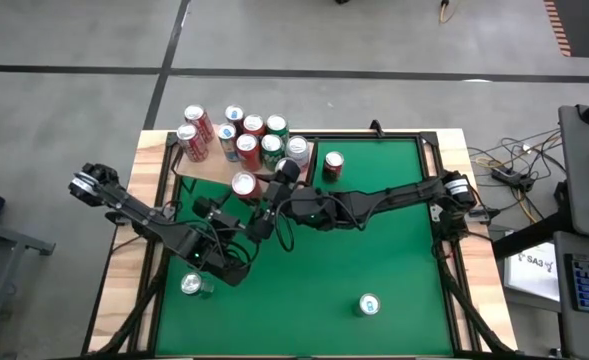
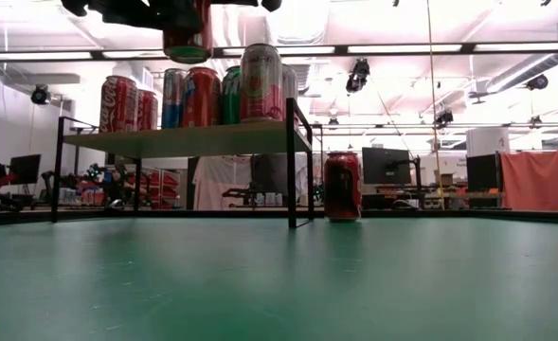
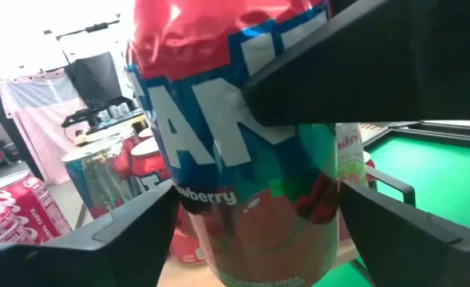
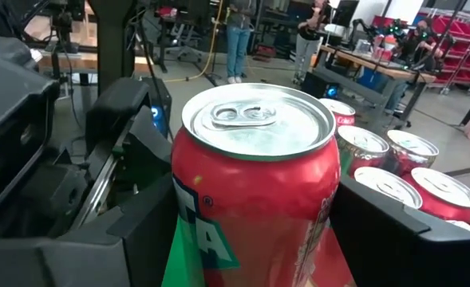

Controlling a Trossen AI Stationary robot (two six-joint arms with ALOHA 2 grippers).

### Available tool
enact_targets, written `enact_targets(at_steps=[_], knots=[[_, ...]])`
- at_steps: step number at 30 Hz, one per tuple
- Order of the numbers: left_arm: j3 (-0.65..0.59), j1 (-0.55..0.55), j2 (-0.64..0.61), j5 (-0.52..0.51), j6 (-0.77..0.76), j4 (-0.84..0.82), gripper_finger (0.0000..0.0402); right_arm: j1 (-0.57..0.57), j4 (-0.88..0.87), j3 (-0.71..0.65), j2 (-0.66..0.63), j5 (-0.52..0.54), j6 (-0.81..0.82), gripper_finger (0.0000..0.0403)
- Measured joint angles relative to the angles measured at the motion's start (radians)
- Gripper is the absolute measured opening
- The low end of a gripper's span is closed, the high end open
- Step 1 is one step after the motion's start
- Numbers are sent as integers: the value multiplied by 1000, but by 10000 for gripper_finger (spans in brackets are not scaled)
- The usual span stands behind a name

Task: Place canned beverage on shelf
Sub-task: Put the red soda can on the shelf aligned with the other red soda can

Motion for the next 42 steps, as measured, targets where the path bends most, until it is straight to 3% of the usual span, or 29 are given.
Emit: enact_targets(at_steps=[7, 10, 20, 23, 29, 36, 42], knots=[[2, 0, -15, 16, -27, 0, 272, 5, -3, 1, 0, 6, 1, 273], [2, 0, -15, 17, -44, 1, 267, 5, -4, 1, 0, 5, 2, 273], [4, -2, -15, 20, 22, 0, 383, 7, -39, 0, 9, -62, 65, 273], [4, -1, -15, 22, 64, 5, 395, 6, -39, -1, 10, -111, 91, 273], [4, -1, -16, 10, 67, 5, 368, 5, -27, -1, 10, -101, 98, 273], [4, -1, -17, 8, 56, 5, 298, 5, -27, -1, 9, -89, 93, 274], [4, -1, -17, 9, 58, 0, 297, 5, -31, -1, 7, -90, 90, 297]])
